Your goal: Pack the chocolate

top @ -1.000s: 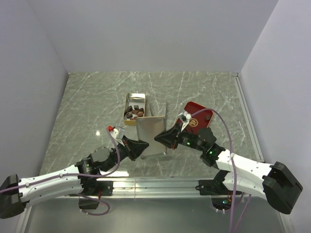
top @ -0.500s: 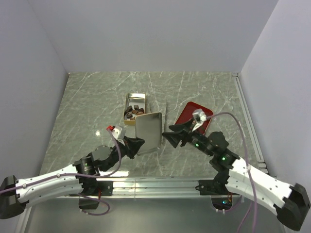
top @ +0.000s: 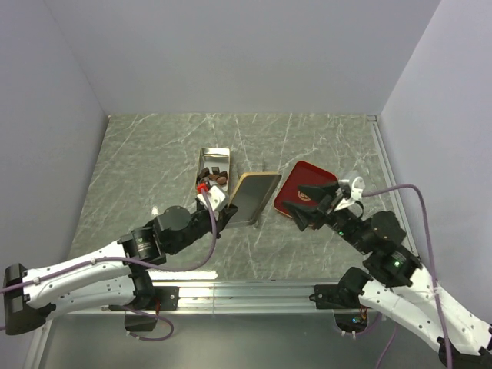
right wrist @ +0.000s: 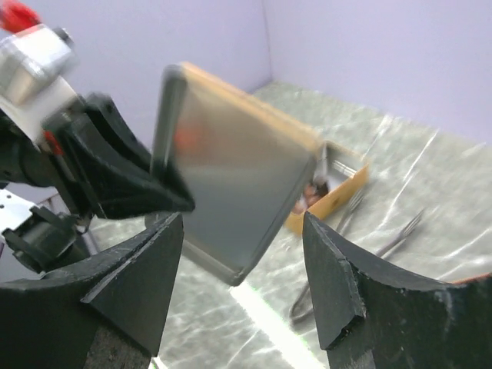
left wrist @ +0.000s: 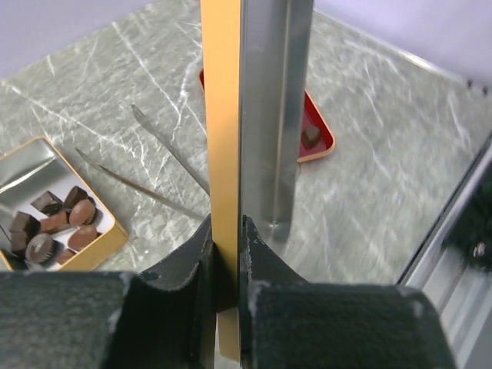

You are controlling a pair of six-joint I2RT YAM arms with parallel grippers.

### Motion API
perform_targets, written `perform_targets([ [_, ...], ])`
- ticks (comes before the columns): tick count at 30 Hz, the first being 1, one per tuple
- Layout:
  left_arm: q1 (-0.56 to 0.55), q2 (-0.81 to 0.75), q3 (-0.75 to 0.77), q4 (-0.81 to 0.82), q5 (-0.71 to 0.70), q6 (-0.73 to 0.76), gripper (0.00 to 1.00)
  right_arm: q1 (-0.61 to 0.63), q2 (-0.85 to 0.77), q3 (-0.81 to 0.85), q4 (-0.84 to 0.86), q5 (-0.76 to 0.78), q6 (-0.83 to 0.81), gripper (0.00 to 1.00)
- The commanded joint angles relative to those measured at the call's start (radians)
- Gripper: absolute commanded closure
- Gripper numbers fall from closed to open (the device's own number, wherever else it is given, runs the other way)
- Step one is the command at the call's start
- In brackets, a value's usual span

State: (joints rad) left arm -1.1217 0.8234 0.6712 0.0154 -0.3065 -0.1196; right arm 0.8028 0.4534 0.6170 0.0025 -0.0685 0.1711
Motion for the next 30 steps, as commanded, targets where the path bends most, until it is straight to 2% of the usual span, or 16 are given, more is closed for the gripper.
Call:
perform_targets([
  [1,-0.004,-0.061,0.019,-0.052,0.107,0.109,0.99,0.004,-0.016,0.150,-0.131,-0.025,-0.203,0.30],
  [4,-0.003,-0.096,0.014,-0.083,0.164,0.150,0.99,0.004,0.002,0.237,-0.205,-0.062,-0.306,0.30],
  [6,-0.004,-0.098,0.027,-0.114,0.193,0.156,0.99,0.004,0.030,0.312,-0.261,-0.172,-0.355,0.29],
  [9,-0.003,-0.072,0.050,-0.144,0.248,0.161,0.98,0.003,0.123,0.384,-0.346,-0.249,-0.389,0.29],
  [16,-0.004,-0.038,0.064,-0.152,0.297,0.164,0.97,0.004,0.286,0.394,-0.377,-0.402,-0.433,0.30],
  [25,-0.004,-0.052,0.053,-0.147,0.339,0.166,0.96,0.004,0.346,0.386,-0.406,-0.409,-0.472,0.30],
  [30,-0.006,-0.053,0.053,-0.141,0.356,0.159,0.94,0.004,0.393,0.377,-0.409,-0.435,-0.483,0.41],
])
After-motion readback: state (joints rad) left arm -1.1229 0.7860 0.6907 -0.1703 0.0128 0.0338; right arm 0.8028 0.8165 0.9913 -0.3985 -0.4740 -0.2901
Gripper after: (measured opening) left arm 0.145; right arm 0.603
